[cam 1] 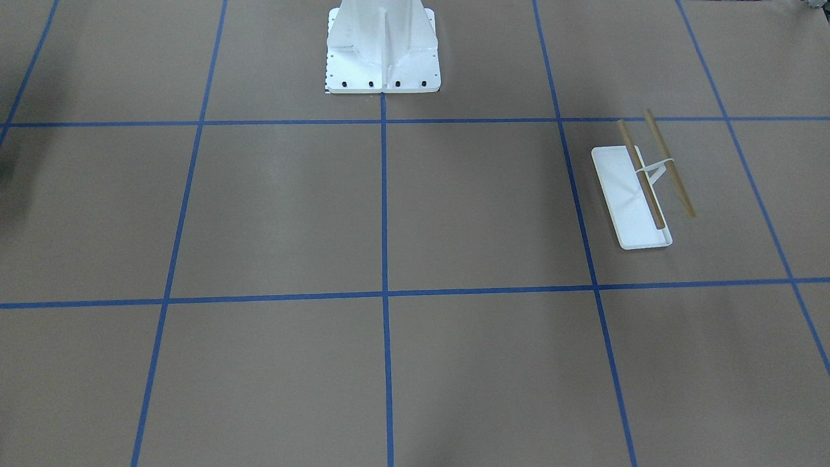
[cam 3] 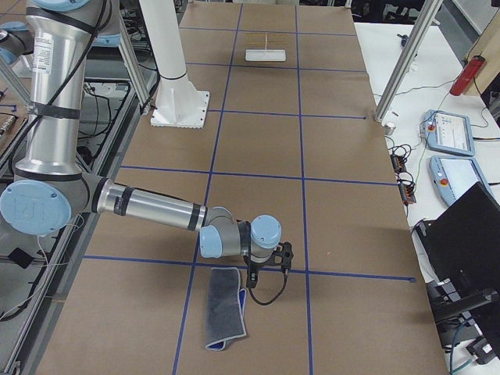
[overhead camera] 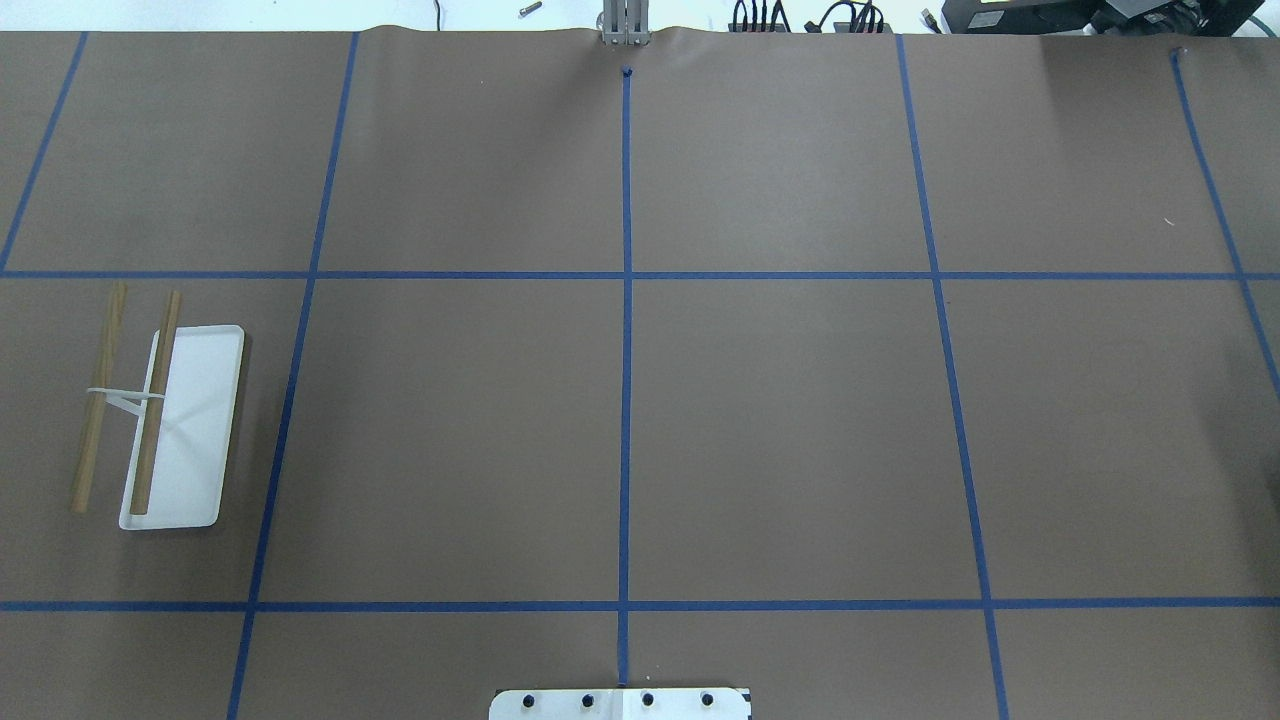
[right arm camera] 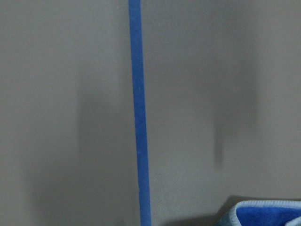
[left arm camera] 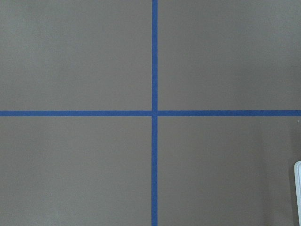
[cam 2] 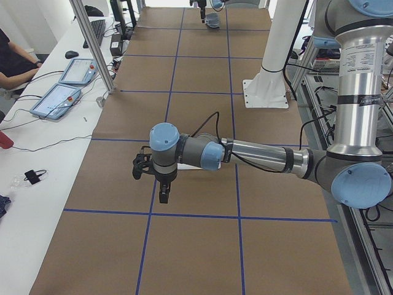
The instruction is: Hang towel on rack
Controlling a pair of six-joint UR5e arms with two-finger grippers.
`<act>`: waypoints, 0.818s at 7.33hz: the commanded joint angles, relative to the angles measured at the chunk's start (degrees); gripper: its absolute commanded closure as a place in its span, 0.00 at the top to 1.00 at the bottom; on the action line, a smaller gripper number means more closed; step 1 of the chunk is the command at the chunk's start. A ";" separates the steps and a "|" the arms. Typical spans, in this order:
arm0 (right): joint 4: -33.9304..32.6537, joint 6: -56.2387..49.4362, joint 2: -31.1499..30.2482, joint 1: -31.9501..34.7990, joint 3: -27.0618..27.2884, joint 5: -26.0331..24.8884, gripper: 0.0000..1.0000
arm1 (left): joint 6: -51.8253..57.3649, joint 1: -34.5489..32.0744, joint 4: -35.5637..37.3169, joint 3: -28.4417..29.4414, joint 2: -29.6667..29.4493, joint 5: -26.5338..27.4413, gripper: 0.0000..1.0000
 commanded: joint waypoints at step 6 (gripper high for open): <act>0.33 -0.20 -3.11 -3.22 -0.42 -2.29 1.00 | 0.05 -0.02 -0.78 -0.11 0.06 -0.09 0.99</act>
